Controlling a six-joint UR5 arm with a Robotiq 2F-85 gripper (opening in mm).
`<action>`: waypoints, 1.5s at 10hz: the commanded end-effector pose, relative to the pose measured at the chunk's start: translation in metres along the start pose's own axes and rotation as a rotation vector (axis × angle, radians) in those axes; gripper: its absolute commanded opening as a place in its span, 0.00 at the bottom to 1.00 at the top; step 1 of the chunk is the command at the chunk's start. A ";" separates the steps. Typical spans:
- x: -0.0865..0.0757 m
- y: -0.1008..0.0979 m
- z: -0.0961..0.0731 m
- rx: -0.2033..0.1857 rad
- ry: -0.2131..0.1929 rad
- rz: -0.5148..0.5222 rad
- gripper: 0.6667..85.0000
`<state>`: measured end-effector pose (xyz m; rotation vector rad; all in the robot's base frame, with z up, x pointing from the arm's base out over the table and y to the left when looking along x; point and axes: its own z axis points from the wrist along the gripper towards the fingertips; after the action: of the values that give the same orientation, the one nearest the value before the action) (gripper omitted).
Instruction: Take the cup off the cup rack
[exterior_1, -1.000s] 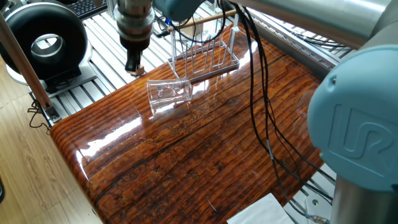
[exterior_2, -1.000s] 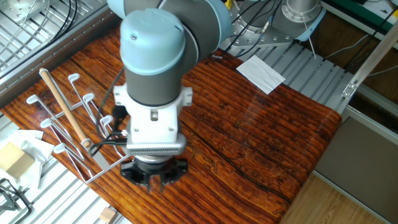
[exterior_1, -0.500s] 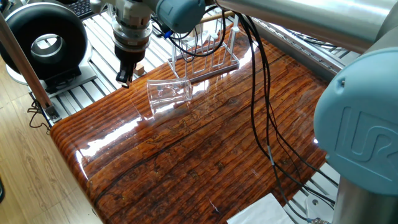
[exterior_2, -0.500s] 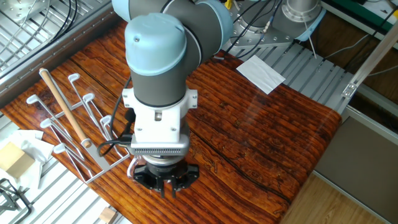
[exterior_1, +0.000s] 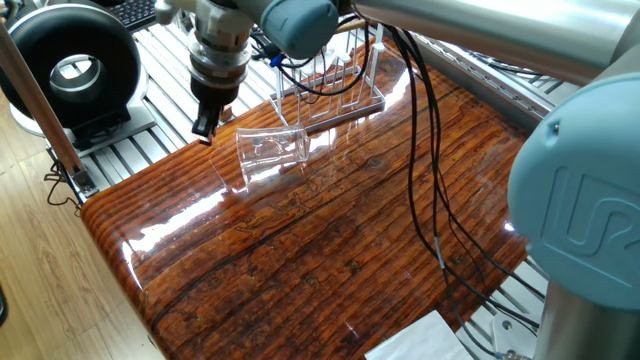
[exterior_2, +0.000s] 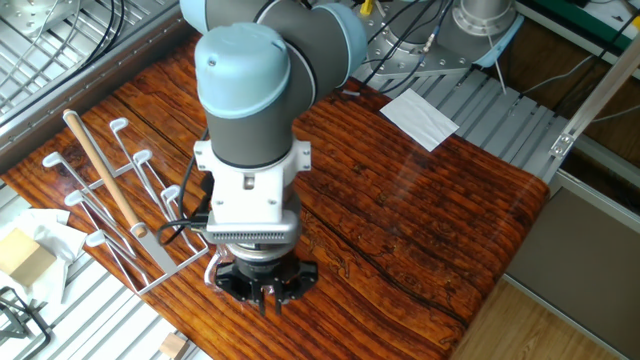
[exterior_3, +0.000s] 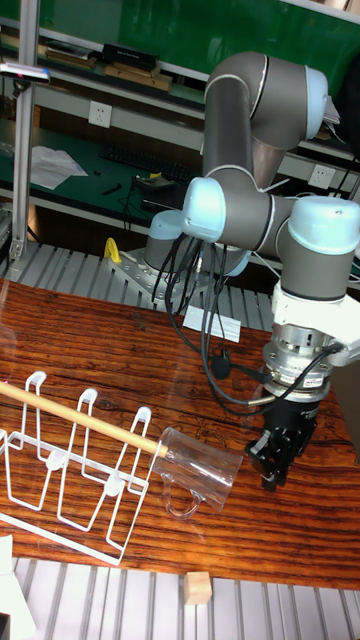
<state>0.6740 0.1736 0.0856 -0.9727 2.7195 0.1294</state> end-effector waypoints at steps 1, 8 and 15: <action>0.024 -0.010 0.003 0.008 0.047 -0.033 0.23; 0.042 -0.005 0.007 -0.003 0.084 -0.040 0.23; 0.052 -0.008 -0.004 0.029 0.141 -0.075 0.23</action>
<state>0.6411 0.1399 0.0725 -1.0921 2.7939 0.0327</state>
